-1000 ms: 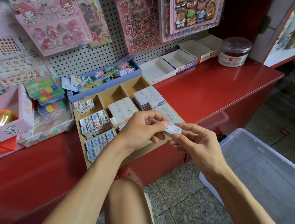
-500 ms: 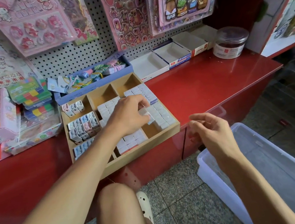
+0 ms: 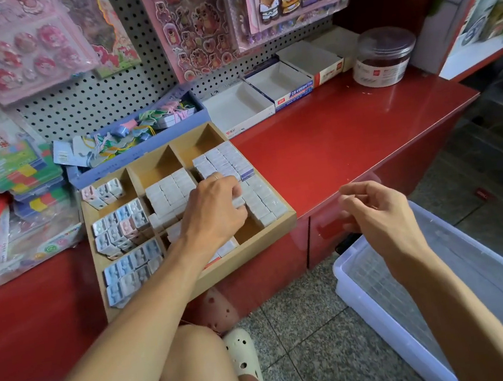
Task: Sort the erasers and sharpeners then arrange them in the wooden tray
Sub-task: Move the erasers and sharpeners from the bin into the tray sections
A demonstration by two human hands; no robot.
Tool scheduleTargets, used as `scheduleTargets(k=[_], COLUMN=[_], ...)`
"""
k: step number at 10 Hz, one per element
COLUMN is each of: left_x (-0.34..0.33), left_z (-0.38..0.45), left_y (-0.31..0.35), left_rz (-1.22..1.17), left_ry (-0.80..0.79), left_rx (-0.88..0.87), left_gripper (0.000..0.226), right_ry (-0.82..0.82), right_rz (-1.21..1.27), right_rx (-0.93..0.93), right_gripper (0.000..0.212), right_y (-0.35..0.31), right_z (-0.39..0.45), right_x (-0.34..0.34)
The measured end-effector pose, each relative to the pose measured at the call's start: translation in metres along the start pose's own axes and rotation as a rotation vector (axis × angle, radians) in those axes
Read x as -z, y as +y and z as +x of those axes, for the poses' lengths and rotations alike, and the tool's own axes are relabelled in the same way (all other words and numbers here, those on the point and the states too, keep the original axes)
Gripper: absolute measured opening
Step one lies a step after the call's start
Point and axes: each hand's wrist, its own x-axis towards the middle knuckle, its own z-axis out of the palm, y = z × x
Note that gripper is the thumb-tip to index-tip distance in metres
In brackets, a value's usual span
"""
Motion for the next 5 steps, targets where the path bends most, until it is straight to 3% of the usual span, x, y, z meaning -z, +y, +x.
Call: scheduleTargets(k=[5], left_x=[0.010], left_z=[-0.008], left_y=[0.002], left_rz=[-0.061], left_ry=[0.003], left_rx=[0.054], left_gripper=[0.028], right_ry=[0.038], right_rz=[-0.046], right_rx=[0.044], right_gripper=[0.012], right_y=[0.001], right_z=[-0.002], right_x=[0.008])
